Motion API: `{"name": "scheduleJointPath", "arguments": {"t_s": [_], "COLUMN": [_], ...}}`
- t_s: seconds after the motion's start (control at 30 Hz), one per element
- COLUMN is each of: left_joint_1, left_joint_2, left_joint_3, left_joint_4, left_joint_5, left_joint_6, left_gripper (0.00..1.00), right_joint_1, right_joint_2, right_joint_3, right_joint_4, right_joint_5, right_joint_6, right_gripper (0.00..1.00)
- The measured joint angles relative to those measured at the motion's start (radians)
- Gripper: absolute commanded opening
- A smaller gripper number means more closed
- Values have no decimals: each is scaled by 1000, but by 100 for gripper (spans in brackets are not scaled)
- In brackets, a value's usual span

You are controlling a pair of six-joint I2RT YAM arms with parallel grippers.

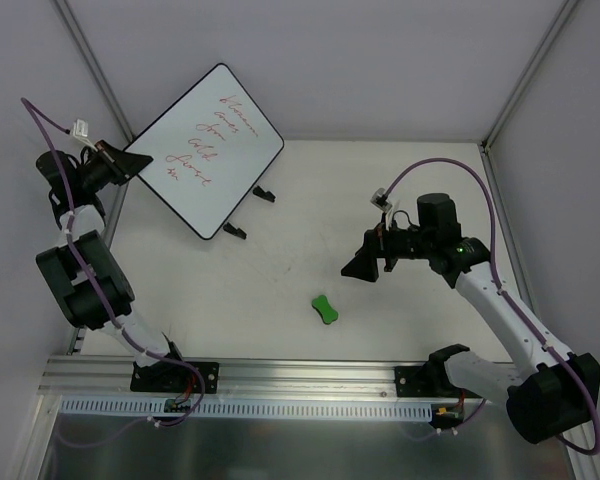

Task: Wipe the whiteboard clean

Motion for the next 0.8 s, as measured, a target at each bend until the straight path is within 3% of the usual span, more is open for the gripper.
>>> {"name": "scheduleJointPath", "arguments": {"t_s": [0.27,0.47,0.8], "left_joint_1": [-50,-159,-402], "left_joint_2": [-139,-286,-492], "left_joint_3": [-17,-86,-250], "left_joint_4": [44,-21,-151], "left_joint_5": [-67,-137,-273], "left_joint_6": [-32,7,120], "left_gripper": [0,0,0], "right_joint_1": [3,32,283], "right_joint_2": [-15,-16,93], "right_joint_3": [0,0,-3], "right_joint_4": [0,0,12], "right_joint_5": [38,154,497], "right_joint_6": [-2,13,30], "right_gripper": [99,99,99]}}
